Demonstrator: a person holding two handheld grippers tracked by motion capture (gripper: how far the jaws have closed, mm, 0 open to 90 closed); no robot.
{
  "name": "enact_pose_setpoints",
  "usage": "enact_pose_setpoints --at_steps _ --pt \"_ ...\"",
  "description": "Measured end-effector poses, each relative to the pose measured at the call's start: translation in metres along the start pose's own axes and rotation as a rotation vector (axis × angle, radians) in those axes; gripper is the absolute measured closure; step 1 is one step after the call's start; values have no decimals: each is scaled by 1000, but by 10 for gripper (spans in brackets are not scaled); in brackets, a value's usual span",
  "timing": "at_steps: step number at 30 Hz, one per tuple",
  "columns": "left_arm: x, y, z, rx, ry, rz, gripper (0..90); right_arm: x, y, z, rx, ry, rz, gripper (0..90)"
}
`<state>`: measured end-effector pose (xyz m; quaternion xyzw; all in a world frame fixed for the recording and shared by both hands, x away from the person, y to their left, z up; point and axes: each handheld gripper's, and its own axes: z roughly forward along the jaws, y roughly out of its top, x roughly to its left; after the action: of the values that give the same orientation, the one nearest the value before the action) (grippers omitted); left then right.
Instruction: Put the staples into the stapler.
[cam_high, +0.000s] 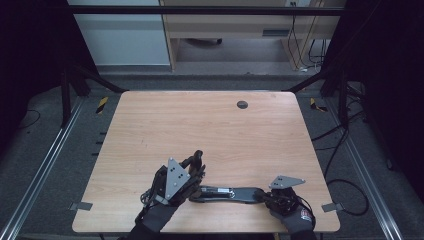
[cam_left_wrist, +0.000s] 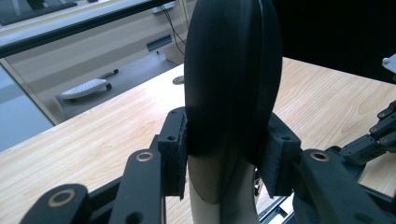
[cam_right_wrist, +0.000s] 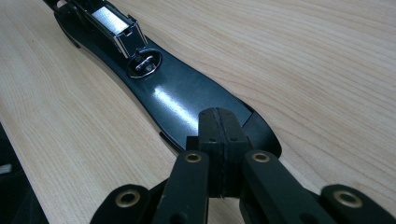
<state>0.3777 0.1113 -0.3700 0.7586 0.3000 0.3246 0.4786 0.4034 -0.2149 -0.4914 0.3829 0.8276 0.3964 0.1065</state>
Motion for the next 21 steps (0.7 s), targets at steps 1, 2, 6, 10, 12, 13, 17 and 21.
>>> enact_pose_setpoints --at_steps 1,2,6,10,12,13,17,21 --pt "0 0 0 0 0 1 578 0 0 0 -1 -1 0 900" --pt "0 0 0 0 0 2 578 0 0 0 -2 -2 -1 900" --pt "-1 0 1 1 1 4 578 1 0 0 2 -2 8 900" --pt "-1 1 1 0 1 9 578 2 0 0 5 -9 8 900" --pt "-2 1 1 1 1 8 579 2 0 0 3 -10 11 900" --pt "-2 1 1 1 1 10 579 2 0 0 2 -12 14 900" --pt "-2 1 2 1 1 16 578 3 0 0 0 -20 9 898" --pt "-4 2 3 4 0 21 578 3 0 0 1 -36 3 894"
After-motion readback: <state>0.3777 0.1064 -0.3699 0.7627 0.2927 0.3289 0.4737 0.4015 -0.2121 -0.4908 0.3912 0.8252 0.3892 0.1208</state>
